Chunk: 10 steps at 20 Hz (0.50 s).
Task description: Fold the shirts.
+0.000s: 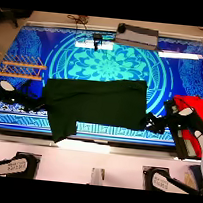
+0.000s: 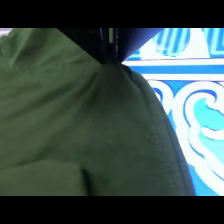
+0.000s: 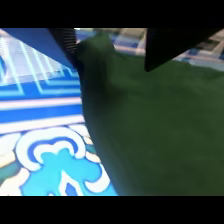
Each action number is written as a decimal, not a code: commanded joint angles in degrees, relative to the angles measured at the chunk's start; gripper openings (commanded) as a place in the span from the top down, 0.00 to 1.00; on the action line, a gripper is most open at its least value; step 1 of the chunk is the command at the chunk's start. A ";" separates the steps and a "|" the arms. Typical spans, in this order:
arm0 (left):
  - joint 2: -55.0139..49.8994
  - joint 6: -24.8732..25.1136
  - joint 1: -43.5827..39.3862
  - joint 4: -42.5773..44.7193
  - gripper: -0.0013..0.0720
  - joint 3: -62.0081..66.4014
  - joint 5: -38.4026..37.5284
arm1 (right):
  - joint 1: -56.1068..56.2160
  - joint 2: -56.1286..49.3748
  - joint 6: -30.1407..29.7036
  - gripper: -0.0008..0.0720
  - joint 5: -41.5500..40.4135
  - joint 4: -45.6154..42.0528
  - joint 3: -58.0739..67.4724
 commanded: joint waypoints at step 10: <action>17.29 0.17 0.07 -0.35 0.93 27.91 -3.28 | 5.88 15.63 -4.92 0.96 0.09 -2.75 25.75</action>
